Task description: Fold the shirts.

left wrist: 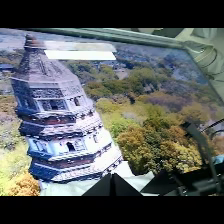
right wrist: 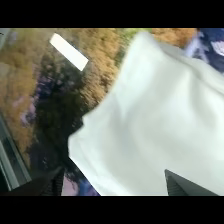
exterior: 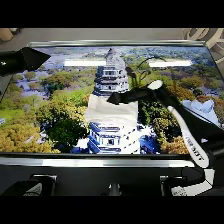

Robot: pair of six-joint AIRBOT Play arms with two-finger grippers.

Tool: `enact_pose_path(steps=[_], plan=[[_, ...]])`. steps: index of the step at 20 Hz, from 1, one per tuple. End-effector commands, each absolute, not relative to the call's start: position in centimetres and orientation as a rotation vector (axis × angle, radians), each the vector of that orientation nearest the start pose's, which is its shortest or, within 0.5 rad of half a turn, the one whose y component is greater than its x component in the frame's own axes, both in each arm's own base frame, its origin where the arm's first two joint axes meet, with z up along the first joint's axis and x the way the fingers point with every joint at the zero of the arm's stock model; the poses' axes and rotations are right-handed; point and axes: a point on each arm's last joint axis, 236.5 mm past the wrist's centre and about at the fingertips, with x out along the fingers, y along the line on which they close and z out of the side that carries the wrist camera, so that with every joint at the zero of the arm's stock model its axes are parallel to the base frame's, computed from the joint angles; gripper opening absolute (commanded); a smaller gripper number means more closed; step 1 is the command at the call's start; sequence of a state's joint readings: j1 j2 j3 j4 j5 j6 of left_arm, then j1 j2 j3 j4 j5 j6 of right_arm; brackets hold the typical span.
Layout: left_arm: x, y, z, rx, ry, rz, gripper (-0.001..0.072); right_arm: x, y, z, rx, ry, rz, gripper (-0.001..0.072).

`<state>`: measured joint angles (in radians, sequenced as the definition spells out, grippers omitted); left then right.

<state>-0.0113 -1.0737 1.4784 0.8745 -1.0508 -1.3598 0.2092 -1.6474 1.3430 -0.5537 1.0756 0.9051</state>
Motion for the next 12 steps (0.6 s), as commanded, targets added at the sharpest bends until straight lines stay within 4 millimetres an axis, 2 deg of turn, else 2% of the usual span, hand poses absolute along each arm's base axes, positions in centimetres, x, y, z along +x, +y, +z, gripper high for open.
enact_pose_path(steps=[1,2,3,6,8,10,11,12], plan=[[39.9,-12.2,27.2,-0.257,0.604,-0.485,0.0026,39.6,12.2,-3.1,0.106,1.388,0.663,0.0665],[39.9,-12.2,26.9,-0.258,0.610,-0.485,0.0026,38.7,10.1,-4.4,0.089,1.452,0.612,0.0665],[39.9,-12.2,26.6,-0.260,0.617,-0.485,0.0026,38.0,9.8,-5.5,0.108,1.476,0.599,0.0666],[39.9,-12.2,25.6,-0.289,0.644,-0.475,0.0026,38.2,13.3,-7.9,0.266,1.442,0.617,0.0666],[39.8,-12.6,25.1,-0.290,0.657,-0.483,0.0026,38.5,15.9,-9.1,0.315,1.429,0.634,0.0597],[39.6,-13.5,24.8,-0.285,0.664,-0.501,0.0026,39.4,18.1,-9.9,0.325,1.394,0.635,0.0591],[39.4,-13.8,24.8,-0.280,0.666,-0.510,0.0026,40.0,18.9,-10.1,0.333,1.369,0.629,0.0498],[39.4,-14.0,24.8,-0.278,0.666,-0.514,0.0026,40.4,19.9,-9.9,0.357,1.347,0.633,0.0328]])
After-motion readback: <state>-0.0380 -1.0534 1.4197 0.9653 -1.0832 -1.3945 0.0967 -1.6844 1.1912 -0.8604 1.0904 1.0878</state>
